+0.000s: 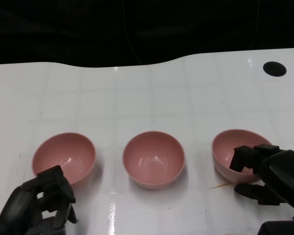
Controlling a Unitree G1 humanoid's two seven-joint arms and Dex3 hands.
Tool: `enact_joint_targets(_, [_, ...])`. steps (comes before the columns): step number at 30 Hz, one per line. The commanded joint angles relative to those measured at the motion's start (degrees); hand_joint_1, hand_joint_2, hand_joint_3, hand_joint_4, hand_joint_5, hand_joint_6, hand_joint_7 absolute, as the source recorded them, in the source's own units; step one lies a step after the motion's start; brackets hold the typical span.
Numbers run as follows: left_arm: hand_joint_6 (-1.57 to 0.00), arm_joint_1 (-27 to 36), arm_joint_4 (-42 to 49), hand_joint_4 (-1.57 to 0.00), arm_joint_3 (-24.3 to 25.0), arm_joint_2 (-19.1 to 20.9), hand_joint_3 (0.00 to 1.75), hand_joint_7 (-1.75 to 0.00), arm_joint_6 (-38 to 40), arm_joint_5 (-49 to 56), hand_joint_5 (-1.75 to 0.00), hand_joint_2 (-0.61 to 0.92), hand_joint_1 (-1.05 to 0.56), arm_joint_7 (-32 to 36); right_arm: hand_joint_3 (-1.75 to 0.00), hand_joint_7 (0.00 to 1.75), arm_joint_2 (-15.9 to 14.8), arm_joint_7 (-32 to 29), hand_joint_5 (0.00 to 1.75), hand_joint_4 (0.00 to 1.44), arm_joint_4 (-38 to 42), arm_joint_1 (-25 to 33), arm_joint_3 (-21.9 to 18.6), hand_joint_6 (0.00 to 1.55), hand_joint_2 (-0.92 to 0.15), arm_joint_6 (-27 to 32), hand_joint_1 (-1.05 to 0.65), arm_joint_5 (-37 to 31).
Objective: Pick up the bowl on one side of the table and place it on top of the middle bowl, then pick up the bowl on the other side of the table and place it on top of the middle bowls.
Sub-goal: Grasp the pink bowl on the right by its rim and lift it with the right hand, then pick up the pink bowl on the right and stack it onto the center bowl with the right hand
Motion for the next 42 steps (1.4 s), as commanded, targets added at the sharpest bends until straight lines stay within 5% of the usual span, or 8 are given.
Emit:
enact_joint_targets(1, [-0.68, -0.3, 0.4, -0.76, 0.3, 0.6, 1.22, -1.67, -0.1, 0.5, -1.75, 0.57, -0.02, 0.8, -0.87, 1.75, -1.9, -0.6, 1.75, 0.85, -2.0, 0.2, -1.5, 0.61, -0.72, -0.4, -0.17, 0.5])
enact_joint_targets(6, [-0.67, -0.5, 0.6, -0.76, 0.3, 0.6, 1.22, -1.66, 0.1, 0.7, -1.75, 0.56, -0.02, 1.0, -0.99, 1.75, -2.8, -0.1, 1.75, 0.84, -5.2, 0.1, -2.5, 0.59, -0.67, -0.1, -0.19, -0.2])
enact_joint_targets(14, [-0.68, -0.6, 0.8, -0.76, 0.2, 0.3, 1.23, -1.65, -0.5, 1.0, -1.75, 0.56, -0.01, 1.0, -0.95, 1.75, -4.3, 1.9, 1.75, 0.83, -12.3, -0.7, -4.2, 0.57, -0.56, 1.8, -0.12, -1.6])
enact_joint_targets(19, [-0.68, -0.8, 0.9, -0.76, 0.2, 0.3, 1.22, -1.66, -0.2, 1.1, -1.75, 0.55, -0.03, 1.1, -0.94, 1.75, -4.1, 9.4, 1.75, 0.85, -16.9, -2.6, -5.8, 0.61, -0.68, -0.2, -0.18, 3.7])
enact_joint_targets(26, [-0.67, -0.9, 1.0, -0.77, 0.3, 0.3, 1.21, -1.66, -0.3, 1.1, -1.75, 0.56, -0.03, 1.1, -0.93, 1.75, -3.7, 11.6, 1.75, 0.85, -18.0, -2.3, -7.0, 0.61, -0.7, -0.4, -0.19, 4.1])
enact_joint_targets(36, [-0.68, -0.1, 0.1, -0.75, 0.0, -0.3, 1.19, -1.65, 0.2, 1.2, -1.75, 0.57, -0.02, 1.8, -1.14, 1.75, 4.7, 18.8, 1.75, 0.93, -27.4, -10.8, -3.0, 0.64, -0.46, -3.6, -0.19, 4.9])
enact_joint_targets(42, [-0.67, 0.0, -0.2, -0.75, -0.1, -0.4, 1.18, -1.66, 0.2, 1.2, -1.75, 0.57, -0.03, 1.7, -1.21, 1.75, 7.0, 20.4, 1.75, 0.95, -26.6, -11.6, -2.9, 0.68, -0.46, -4.1, -0.22, 5.1])
